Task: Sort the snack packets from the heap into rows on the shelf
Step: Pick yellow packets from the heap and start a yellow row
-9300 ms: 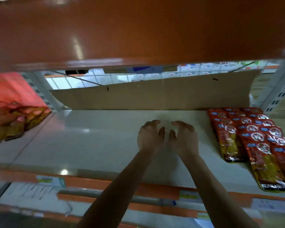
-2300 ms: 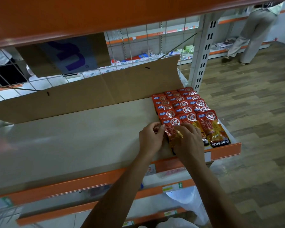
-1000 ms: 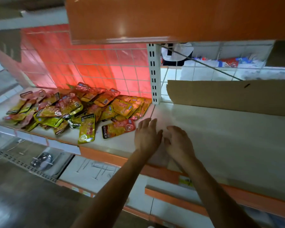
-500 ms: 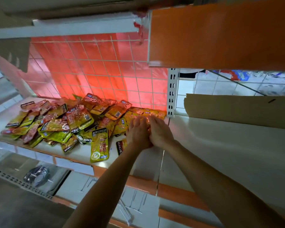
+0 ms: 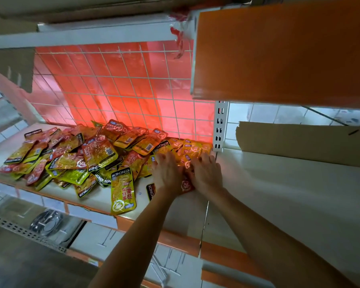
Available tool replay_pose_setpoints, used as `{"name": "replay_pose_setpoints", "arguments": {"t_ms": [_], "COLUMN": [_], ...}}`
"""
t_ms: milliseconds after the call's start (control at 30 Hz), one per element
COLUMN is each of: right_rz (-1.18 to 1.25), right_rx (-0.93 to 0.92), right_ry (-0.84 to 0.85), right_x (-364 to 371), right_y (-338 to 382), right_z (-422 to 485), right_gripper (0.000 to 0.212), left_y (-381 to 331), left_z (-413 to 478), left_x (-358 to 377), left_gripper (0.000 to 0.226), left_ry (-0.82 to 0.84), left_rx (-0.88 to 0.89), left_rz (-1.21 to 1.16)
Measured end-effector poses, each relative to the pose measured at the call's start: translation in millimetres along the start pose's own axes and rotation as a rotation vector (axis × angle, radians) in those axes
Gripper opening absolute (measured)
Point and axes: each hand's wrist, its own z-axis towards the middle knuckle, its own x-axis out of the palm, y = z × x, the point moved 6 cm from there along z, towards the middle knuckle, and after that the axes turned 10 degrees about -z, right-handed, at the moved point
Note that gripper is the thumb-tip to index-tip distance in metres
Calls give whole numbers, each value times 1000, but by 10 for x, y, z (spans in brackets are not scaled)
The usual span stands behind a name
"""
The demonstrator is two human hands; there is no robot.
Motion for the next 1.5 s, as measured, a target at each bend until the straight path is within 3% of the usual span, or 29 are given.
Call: {"name": "replay_pose_setpoints", "arguments": {"t_ms": [133,200,333,500,633,800,933,1133,1300,1500], "right_rz": [57,41,2,-14,-36,-53,-74,-35,-1,213], "right_rx": [-34,-63,-35,22,56,127,138,143,163,244], "right_ry": [81,141,126,43,37,2,32,40,42,142], "right_x": [-15,-25,-73,-95,-78,-130,-165,-174,-197,-174], "right_y": [4,15,30,-83,-219,-526,-736,-785,-792,-655], "right_z": [15,29,-2,-113,-247,-428,-516,-609,-598,-476], "right_gripper": [55,62,38,31,35,35,32,27,28,39], "left_y": [45,43,16,-8,-105,-410,-593,-600,-568,-538], "left_z": [72,89,22,-83,-177,-368,-427,-353,-265,-250], "left_x": [31,44,72,33,-45,-69,124,470,393,263], "left_gripper": [59,55,50,32,62,85,88,84,82,78], "left_ry": [77,132,220,174,127,4,90,346,362,345], "left_rx": [-15,18,15,-6,-4,199,238,143,244,262], "left_rz": [-82,-88,-72,-43,-96,-124,-240,-181,-95,13]}}
